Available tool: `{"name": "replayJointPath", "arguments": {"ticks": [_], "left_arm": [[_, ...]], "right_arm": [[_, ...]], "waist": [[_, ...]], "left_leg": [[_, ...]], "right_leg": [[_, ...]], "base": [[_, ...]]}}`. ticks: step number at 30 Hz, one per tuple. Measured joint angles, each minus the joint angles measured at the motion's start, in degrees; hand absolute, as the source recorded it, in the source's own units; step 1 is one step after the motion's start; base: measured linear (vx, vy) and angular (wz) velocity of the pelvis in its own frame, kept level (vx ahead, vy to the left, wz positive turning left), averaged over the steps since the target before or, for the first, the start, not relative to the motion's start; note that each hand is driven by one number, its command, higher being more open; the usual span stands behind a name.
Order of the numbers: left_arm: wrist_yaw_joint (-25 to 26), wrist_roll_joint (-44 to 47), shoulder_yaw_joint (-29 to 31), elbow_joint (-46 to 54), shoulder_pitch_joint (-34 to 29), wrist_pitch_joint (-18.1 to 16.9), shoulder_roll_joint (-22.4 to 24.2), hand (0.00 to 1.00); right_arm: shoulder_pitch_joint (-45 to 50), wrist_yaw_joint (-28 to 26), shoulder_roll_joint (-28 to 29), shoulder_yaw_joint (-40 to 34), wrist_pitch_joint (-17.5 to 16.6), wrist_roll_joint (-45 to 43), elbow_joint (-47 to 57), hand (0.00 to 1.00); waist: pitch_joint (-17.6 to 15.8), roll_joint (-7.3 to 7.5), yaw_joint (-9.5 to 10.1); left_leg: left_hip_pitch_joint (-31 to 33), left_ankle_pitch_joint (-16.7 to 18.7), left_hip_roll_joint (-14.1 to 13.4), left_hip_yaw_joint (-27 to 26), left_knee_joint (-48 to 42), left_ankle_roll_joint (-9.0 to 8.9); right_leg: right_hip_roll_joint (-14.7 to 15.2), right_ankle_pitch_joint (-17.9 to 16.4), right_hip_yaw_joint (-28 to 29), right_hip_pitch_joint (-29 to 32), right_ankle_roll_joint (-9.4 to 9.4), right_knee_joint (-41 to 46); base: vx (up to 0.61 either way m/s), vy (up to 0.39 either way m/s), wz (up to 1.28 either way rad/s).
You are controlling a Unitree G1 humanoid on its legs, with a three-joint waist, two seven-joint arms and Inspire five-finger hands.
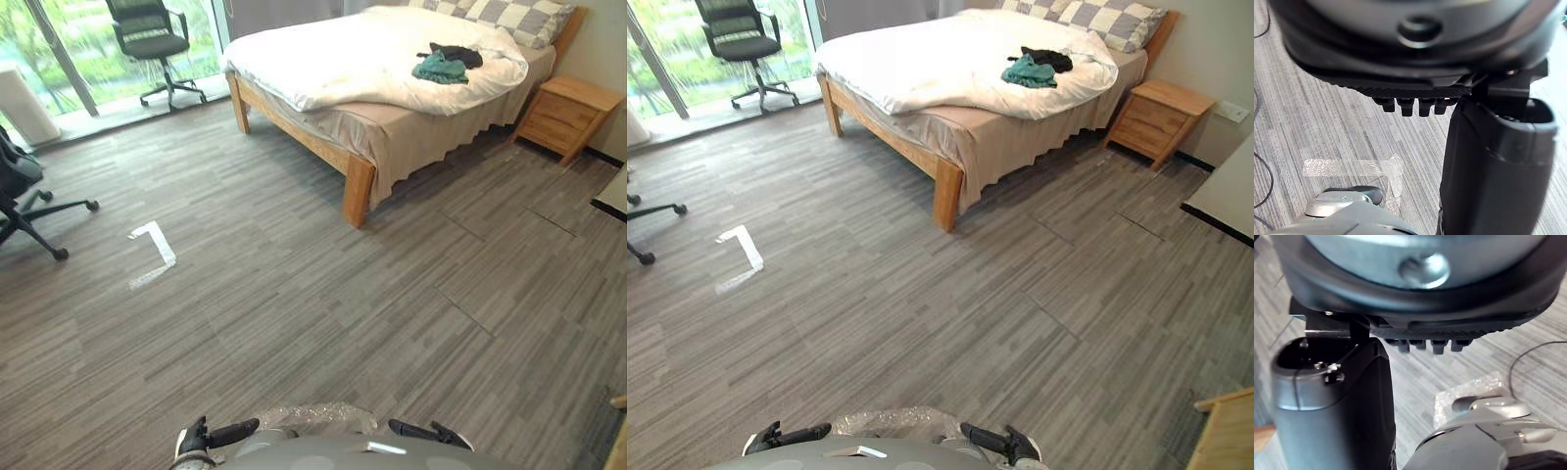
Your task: Tidy up the quilt and then pick up the clothes from the bed and put them into the laundry hamper
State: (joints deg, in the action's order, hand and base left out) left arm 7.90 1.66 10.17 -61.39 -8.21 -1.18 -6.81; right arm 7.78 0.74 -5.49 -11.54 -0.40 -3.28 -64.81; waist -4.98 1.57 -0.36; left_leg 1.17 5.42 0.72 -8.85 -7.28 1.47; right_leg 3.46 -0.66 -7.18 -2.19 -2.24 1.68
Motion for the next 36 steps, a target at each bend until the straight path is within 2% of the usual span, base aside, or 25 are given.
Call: {"name": "replayJointPath", "arguments": {"ticks": [2,3,6,10,14,17,18,20,22,24,25,27,28,29,30,31,32,33,34,36], "left_arm": [[0.2,-0.1,0.2,-1.0,0.9,0.0,-0.3,1.00],[0.4,-0.1,0.2,-1.8,1.4,0.1,-0.3,1.00],[0.7,-1.6,0.0,-2.3,1.9,0.0,0.1,1.00],[0.7,-3.4,-1.3,-2.3,2.2,0.0,0.1,1.00],[0.8,-4.5,-3.0,-3.1,4.1,0.0,-0.3,1.00],[0.8,-4.5,-3.6,-3.2,5.0,0.0,-0.5,1.00],[0.8,-4.5,-3.6,-3.2,5.7,0.0,-0.6,1.00],[0.8,-4.5,-3.8,-3.1,6.2,0.0,-0.8,1.00],[0.8,-4.5,-4.5,-3.1,6.4,0.2,-1.6,1.00],[0.7,-4.5,-5.4,-3.2,6.4,0.4,-2.3,1.00],[0.7,-4.5,-5.4,-3.2,6.3,0.4,-2.2,1.00],[0.6,-4.4,-5.3,-3.3,6.3,0.4,-1.9,1.00],[0.4,-4.4,-5.3,-3.3,6.4,0.4,-1.9,1.00],[0.3,-4.4,-5.3,-3.4,6.6,0.4,-1.9,1.00],[0.2,-4.5,-5.3,-3.4,7.2,0.4,-1.8,1.00],[0.2,-4.5,-5.3,-3.5,8.1,0.4,-1.9,1.00],[0.2,-4.5,-5.4,-3.5,8.5,0.4,-1.8,1.00],[0.2,-4.6,-5.4,-3.5,8.9,0.4,-1.7,1.00],[0.2,-4.9,-5.4,-3.6,9.7,0.3,-1.3,1.00],[0.3,-6.8,-5.4,-4.0,10.4,0.0,-0.9,1.00]], "right_arm": [[-0.3,0.3,0.9,-1.6,-0.1,-0.2,-0.3,1.00],[-0.5,0.5,1.0,-2.0,-0.2,-0.2,-0.5,1.00],[-0.9,0.9,0.8,-2.2,-0.3,0.0,-0.6,1.00],[-1.9,1.1,0.9,-2.5,-0.3,0.1,-0.7,1.00],[-2.8,1.4,0.9,-2.8,-0.3,0.2,-0.6,1.00],[-3.3,1.4,0.9,-3.6,-0.3,0.2,-0.6,1.00],[-4.0,1.5,0.9,-4.1,-0.2,0.2,-0.6,1.00],[-4.9,1.9,0.7,-4.3,-0.3,0.2,-0.5,1.00],[-5.8,2.1,1.2,-5.3,-0.3,0.0,-0.4,1.00],[-6.2,2.1,1.8,-7.2,-0.4,-0.3,-0.1,1.00],[-6.3,2.1,1.9,-7.9,-0.5,-0.4,-0.1,1.00],[-6.4,2.1,1.8,-9.0,-1.2,-0.6,0.0,1.00],[-6.4,2.1,2.0,-10.1,-1.5,-2.4,0.0,1.00],[-6.4,2.1,2.1,-10.6,-1.5,-3.0,-0.1,1.00],[-6.4,2.0,2.3,-11.3,-1.5,-4.5,0.0,1.00],[-6.5,1.6,2.4,-11.5,-1.6,-5.7,0.5,1.00],[-6.5,1.5,2.3,-11.5,-1.7,-6.5,0.9,1.00],[-6.5,1.4,2.2,-11.7,-1.7,-6.7,1.6,1.00],[-6.6,1.3,2.0,-11.8,-1.9,-7.5,2.6,1.00],[-6.6,0.7,2.1,-11.7,-2.3,-9.0,2.8,1.00]], "waist": [[-1.5,0.32,-0.19],[-2.3,-0.05,-0.27],[-3.0,-0.15,-0.47],[-3.6,-0.24,-1.37],[-4.9,-0.43,-1.41],[-5.1,-0.45,-1.61],[-6.2,-0.81,-1.71],[-6.4,-0.92,-1.83],[-7.3,-0.30,-2.78],[-8.1,0.37,-3.83],[-8.7,0.28,-3.83],[-9.6,-0.78,-4.30],[-10.0,-1.78,-4.85],[-10.0,-1.97,-5.05],[-10.0,-2.47,-5.50],[-10.3,-3.33,-5.98],[-10.6,-3.89,-6.15],[-11.0,-4.61,-6.25],[-11.3,-5.11,-6.55],[-11.9,-4.10,-7.16]], "left_leg": [[-2.6,-1.8,0.7,-0.2,3.8,-0.23],[-4.9,-2.9,1.3,-0.4,6.9,-0.20],[-8.5,-5.1,2.0,-0.6,11.8,0.33],[-9.0,-4.9,2.4,-1.5,12.1,-0.07],[-9.2,-4.4,2.4,-3.4,12.2,-0.75],[-7.5,-4.4,2.3,-4.0,12.4,-0.74],[-6.6,-4.4,2.0,-4.8,12.4,-0.63],[-4.4,-4.0,1.7,-6.1,12.3,-0.69],[-3.5,-4.0,1.5,-7.0,12.2,-0.64],[-4.8,-3.0,1.5,-8.3,12.1,-0.64],[-6.4,-2.0,1.1,-9.4,12.0,-0.57],[-8.1,0.0,-1.0,-11.2,10.3,-0.82],[-8.7,1.3,-2.6,-11.9,8.7,-1.94],[-8.8,2.0,-3.5,-12.2,8.0,-2.56],[-8.9,3.0,-5.8,-12.8,6.9,-3.87],[-9.2,3.3,-8.4,-13.3,6.6,-5.33],[-9.7,3.5,-9.8,-13.7,6.8,-6.11],[-10.5,3.6,-11.6,-14.7,7.1,-6.95],[-12.3,3.7,-13.2,-16.1,8.4,-8.46],[-15.6,3.9,-13.4,-17.6,8.7,-9.97]], "right_leg": [[0.5,0.8,-0.7,-1.6,-0.17,-1.5],[0.7,0.9,-0.9,-2.9,-0.30,-2.2],[1.0,0.8,-1.3,-4.5,-0.56,-3.3],[1.3,0.8,-1.5,-4.9,-1.05,-3.9],[1.3,0.8,-0.2,-4.4,-1.43,-4.1],[1.3,0.8,-0.1,-2.7,-1.42,-4.5],[1.0,0.6,0.5,-0.8,-1.20,-3.2],[0.8,-1.1,1.7,3.8,-0.76,1.1],[0.9,-3.2,2.0,7.2,-0.69,5.5],[1.6,-6.6,1.3,9.3,-1.58,11.3],[2.3,-7.7,-1.3,10.1,-3.02,15.2],[2.9,-7.6,-7.1,12.5,-3.12,22.9],[4.0,-9.4,-11.2,14.0,-0.78,26.8],[4.3,-10.0,-12.6,14.6,0.17,27.4],[4.2,-10.6,-14.1,16.1,1.14,25.9],[3.3,-10.2,-14.7,17.6,1.09,22.0],[2.7,-9.6,-14.8,18.4,0.27,19.6],[2.4,-7.7,-14.8,20.1,-1.45,15.6],[3.3,-1.9,-14.6,23.2,-2.67,8.0],[5.7,2.7,-14.7,24.8,-2.83,2.0]], "base": [[0.11,0.046,0.04],[0.12,0.066,0.02],[0.13,0.059,0.03],[0.10,0.034,-0.04],[0.01,0.000,-0.20],[-0.07,-0.031,-0.13],[-0.09,-0.031,-0.22],[-0.08,-0.015,-0.34],[-0.01,-0.014,-0.19],[0.05,-0.050,-0.21],[0.07,-0.053,-0.42],[0.10,-0.044,-0.53],[0.14,-0.040,-0.44],[0.22,-0.066,-0.34],[0.30,-0.117,-0.30],[0.33,-0.148,-0.29],[0.40,-0.198,-0.29],[0.55,-0.305,-0.43],[0.47,-0.265,-0.42],[0.53,-0.353,-0.26]]}}
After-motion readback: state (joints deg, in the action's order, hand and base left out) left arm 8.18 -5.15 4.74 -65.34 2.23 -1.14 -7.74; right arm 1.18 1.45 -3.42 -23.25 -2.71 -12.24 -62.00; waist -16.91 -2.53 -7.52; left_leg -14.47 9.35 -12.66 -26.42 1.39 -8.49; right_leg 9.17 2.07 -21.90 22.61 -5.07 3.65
